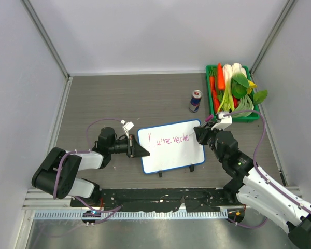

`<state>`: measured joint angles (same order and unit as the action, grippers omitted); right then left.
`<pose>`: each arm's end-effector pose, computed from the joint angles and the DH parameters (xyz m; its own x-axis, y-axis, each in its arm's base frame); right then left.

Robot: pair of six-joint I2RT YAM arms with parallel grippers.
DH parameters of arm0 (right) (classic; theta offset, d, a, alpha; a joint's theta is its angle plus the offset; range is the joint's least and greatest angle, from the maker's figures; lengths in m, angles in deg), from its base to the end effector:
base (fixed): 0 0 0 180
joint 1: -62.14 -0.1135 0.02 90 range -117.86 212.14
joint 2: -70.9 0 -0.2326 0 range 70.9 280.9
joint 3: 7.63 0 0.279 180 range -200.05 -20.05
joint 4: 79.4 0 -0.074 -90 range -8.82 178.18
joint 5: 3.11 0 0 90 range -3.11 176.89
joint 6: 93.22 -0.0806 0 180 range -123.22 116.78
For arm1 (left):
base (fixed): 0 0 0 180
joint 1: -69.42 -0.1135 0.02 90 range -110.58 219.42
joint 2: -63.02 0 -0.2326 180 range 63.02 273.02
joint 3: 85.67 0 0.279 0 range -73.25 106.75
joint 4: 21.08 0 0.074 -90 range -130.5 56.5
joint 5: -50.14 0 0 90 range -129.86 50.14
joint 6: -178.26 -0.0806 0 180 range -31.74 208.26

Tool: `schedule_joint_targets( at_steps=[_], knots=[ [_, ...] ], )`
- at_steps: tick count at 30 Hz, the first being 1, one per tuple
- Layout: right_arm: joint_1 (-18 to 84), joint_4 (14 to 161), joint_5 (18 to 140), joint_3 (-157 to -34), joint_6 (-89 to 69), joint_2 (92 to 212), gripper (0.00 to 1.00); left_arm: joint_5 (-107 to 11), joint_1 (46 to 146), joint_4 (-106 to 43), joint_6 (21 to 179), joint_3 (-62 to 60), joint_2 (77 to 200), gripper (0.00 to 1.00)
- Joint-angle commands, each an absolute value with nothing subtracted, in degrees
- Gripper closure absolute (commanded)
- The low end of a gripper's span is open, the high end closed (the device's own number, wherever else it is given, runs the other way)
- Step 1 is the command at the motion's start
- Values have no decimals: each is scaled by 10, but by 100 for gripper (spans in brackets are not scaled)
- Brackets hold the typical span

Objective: Write a sentence on the whiteboard

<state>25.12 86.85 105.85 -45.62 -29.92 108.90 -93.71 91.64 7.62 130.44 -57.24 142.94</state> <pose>0.2247 0.1366 0.2209 -0.3123 0.2967 -0.9025 -0.1983 0.9087 0.3674 0.2208 -0.1605 0.0771 -0.8783 -0.0691 -0.4732 0.4352 0.2944 -0.8508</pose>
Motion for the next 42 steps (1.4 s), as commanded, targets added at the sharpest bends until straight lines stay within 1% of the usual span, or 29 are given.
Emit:
schedule_joint_targets(
  at_steps=[1, 42],
  knots=[
    [252, 902, 1069, -457, -299, 1083, 99, -889, 916, 31, 1300, -571, 1448, 100],
    [252, 898, 1071, -451, -294, 1083, 99, -888, 916, 32, 1301, -573, 1443, 100]
  ],
)
